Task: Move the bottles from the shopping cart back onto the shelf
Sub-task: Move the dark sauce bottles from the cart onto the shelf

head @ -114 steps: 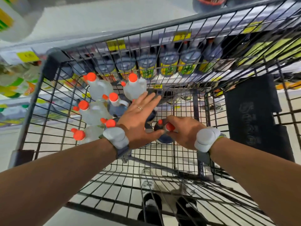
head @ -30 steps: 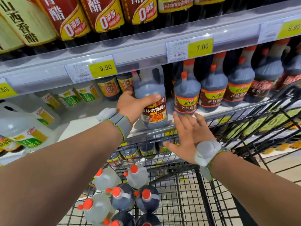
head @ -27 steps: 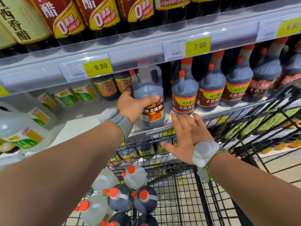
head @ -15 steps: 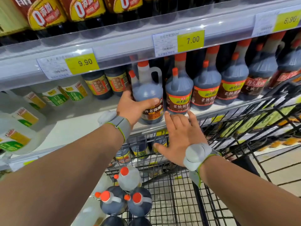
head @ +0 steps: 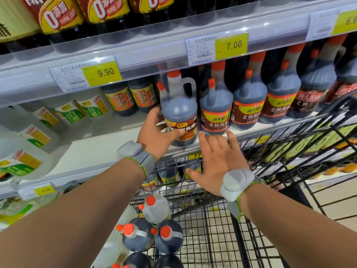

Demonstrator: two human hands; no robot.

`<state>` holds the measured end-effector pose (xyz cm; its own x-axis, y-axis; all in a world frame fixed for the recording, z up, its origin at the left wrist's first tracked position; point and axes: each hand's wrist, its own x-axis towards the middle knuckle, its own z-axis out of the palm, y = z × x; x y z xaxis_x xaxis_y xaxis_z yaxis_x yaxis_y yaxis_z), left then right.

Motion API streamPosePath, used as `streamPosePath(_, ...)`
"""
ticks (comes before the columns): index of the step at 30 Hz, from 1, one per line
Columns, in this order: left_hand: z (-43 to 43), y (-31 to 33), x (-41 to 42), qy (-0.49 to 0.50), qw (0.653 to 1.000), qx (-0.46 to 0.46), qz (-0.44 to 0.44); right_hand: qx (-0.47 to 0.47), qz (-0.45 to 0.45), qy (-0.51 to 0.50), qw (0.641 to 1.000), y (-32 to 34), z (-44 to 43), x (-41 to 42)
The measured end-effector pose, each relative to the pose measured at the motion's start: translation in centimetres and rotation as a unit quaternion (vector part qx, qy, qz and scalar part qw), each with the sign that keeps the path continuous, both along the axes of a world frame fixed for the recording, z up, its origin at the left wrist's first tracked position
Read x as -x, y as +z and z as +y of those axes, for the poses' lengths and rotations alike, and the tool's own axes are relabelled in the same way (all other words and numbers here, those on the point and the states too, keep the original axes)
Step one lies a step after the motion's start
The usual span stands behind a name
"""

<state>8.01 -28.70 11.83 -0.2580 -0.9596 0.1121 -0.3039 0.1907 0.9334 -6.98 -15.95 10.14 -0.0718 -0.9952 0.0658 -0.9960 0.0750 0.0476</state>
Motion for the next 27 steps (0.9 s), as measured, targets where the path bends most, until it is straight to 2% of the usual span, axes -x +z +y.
streamPosePath(5,-0.4,-0.1,0.6,0.018,0.999,0.026,-0.026,-0.011,-0.005,0.0,1.0,0.3,0.0,-0.1)
streamPosePath(17,-0.2,0.3,1.5,0.018,0.999,0.012,-0.027,-0.022,0.004,0.004,1.0,0.5,0.1,-0.1)
streamPosePath(27,0.1,0.8,1.6,0.02,0.998,0.005,-0.064,-0.035,0.009,-0.001,0.999,0.6,0.2,-0.6)
